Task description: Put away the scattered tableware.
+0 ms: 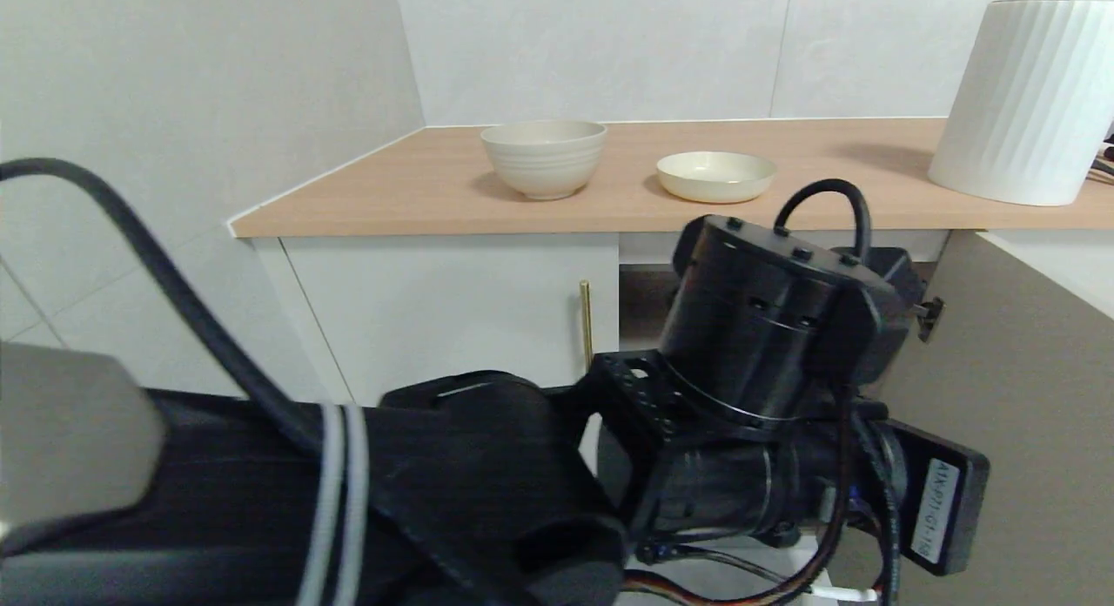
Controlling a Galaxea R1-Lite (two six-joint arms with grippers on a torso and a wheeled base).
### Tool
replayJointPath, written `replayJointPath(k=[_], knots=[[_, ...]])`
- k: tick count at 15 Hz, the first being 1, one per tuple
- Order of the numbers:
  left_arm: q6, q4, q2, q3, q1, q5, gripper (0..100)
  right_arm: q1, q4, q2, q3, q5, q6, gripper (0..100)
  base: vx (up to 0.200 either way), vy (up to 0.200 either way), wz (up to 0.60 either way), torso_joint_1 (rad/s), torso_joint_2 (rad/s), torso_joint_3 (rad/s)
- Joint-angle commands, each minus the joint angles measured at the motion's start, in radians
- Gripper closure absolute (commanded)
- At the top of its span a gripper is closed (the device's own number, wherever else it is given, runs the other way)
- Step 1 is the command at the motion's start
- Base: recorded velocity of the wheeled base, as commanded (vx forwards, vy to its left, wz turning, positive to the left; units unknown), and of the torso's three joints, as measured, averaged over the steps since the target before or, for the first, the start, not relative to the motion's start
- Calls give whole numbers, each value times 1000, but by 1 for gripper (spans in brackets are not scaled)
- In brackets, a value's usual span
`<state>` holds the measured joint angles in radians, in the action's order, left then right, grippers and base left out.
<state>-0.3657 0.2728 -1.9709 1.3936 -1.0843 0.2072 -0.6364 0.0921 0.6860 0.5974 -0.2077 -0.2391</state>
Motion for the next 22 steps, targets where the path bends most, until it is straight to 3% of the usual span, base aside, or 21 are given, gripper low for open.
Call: replayJointPath(k=[1, 6, 8, 9, 12, 22], knots=[[-1, 2, 225, -203, 135, -31, 100, -2, -5, 84, 22, 2, 1, 0, 0, 0, 0, 0, 0, 0], [7, 5, 598, -584, 541, -12, 100, 0, 28, 349, 148, 4, 6, 0, 0, 0, 0, 0, 0, 0], [10, 5, 690, -677, 626, 38, 100, 0, 90, 451, 202, 5, 6, 0, 0, 0, 0, 0, 0, 0], [19, 5, 716, -691, 653, 55, 0, 0, 113, 495, 220, 10, 6, 0, 0, 0, 0, 0, 0, 0], [65, 3, 754, -670, 695, 58, 0, 18, 140, 543, 205, 37, 6, 0, 0, 0, 0, 0, 0, 0], [85, -6, 788, -636, 695, 57, 0, 20, 141, 575, 237, 113, -2, 0, 20, 0, 0, 0, 0, 0]])
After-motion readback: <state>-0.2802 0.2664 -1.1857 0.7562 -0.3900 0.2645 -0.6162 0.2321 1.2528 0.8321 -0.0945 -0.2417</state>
